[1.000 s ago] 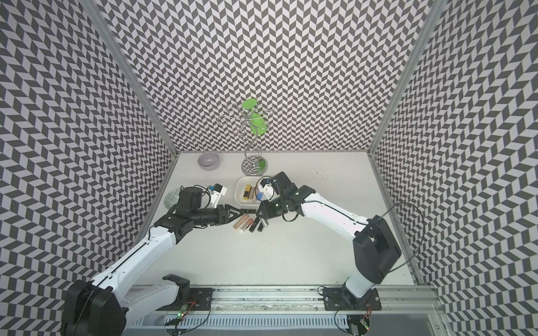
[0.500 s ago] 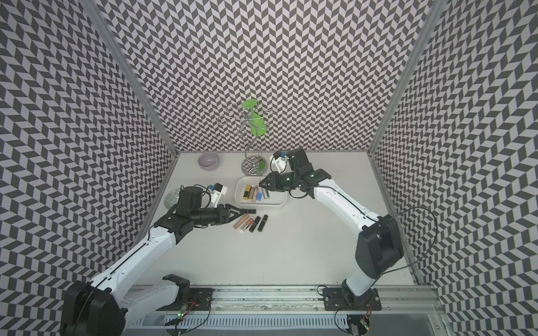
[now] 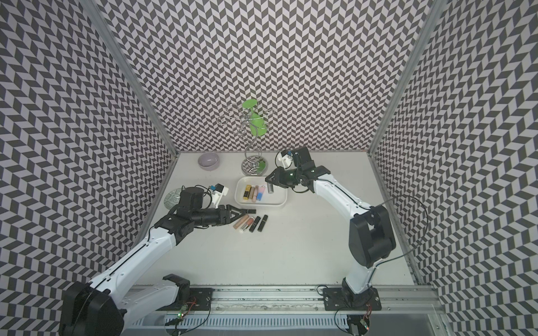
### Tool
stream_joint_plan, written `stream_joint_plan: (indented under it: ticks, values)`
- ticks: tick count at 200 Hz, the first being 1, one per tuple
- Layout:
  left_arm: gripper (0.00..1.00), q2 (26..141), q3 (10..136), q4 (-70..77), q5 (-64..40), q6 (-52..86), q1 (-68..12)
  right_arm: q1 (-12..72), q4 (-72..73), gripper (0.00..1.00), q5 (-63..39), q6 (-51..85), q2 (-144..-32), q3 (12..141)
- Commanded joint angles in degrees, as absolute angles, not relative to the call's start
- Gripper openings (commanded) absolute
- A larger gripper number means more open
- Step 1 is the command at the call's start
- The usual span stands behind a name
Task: Put the lipstick into the storage box
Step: Place the lipstick in the storage box.
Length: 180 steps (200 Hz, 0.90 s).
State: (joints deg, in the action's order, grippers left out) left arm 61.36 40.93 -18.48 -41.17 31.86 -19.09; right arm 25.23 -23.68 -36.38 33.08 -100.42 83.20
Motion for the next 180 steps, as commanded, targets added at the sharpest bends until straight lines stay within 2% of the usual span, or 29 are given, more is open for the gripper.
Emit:
stream_joint_plan:
  ticks: [1,180]
  values:
    - [0.58,59.8,40.1,-17.7,-40.4,32.1,-19.5,24.7,-19.4,0.19,-34.7,35.5,-102.9,84.0]
    - [0.63,64.1,40.8,-19.3,-40.3,28.7,-19.8,25.0,-14.7,0.20,-30.0,36.0,-121.6,90.4]
